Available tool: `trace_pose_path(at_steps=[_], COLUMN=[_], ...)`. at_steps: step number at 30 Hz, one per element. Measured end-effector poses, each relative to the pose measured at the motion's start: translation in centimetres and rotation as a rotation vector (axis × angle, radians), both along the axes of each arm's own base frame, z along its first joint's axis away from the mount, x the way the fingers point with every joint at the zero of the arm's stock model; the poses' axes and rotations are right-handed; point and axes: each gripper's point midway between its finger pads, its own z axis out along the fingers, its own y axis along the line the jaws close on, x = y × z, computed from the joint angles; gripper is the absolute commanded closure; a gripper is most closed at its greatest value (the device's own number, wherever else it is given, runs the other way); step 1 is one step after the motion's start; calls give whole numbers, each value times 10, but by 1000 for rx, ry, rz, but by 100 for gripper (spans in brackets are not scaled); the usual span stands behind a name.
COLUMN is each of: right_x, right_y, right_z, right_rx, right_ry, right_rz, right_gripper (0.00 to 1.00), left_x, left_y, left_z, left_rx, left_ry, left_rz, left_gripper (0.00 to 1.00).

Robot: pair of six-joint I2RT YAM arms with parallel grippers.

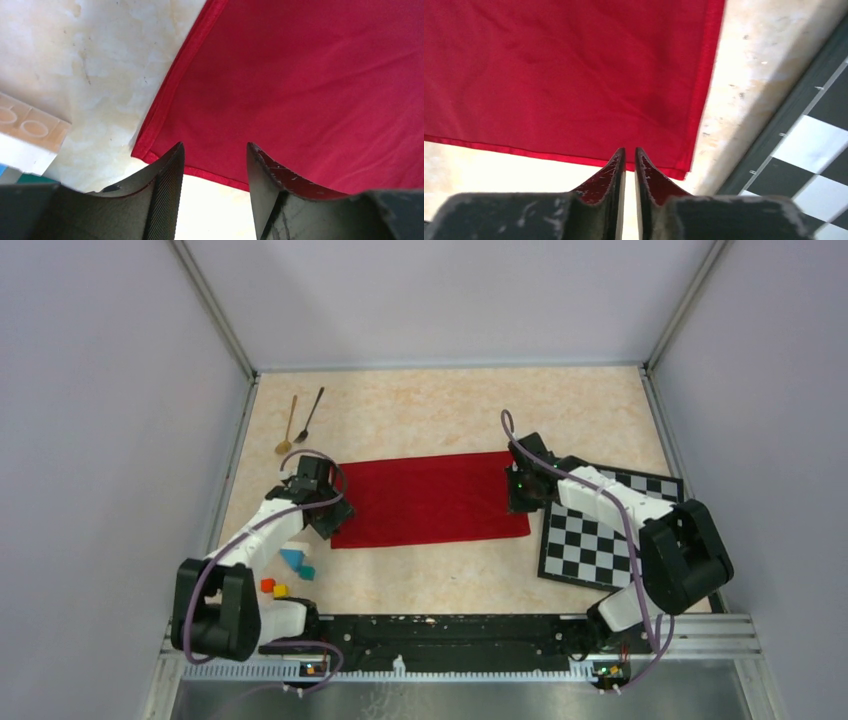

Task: Fold the napkin into a case and place the utensils inside
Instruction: Smooth out the rectangle-folded napkin at the center of the board.

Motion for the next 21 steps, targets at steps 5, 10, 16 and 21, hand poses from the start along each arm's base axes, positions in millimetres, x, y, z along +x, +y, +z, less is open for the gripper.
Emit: trace_pose_path(at_steps=[5, 10, 16, 21], right_x=[-2, -16, -15, 44], right_y=[7, -13, -12, 28], right_z=[-20, -42, -36, 13], right_rx=[41, -33, -30, 176], right_ry=[40, 73, 72, -15], right_rz=[1, -38, -35, -12], right_gripper=[93, 90, 57, 53], left_x=[2, 4, 1, 49], left_y=[3, 9, 18, 4], left_z=[-26, -31, -20, 32], left_rx=[-15, -30, 10, -53], left_ry=[67, 70, 55, -113], left_rz=[16, 58, 47, -37], left_gripper=[46, 46, 20, 20])
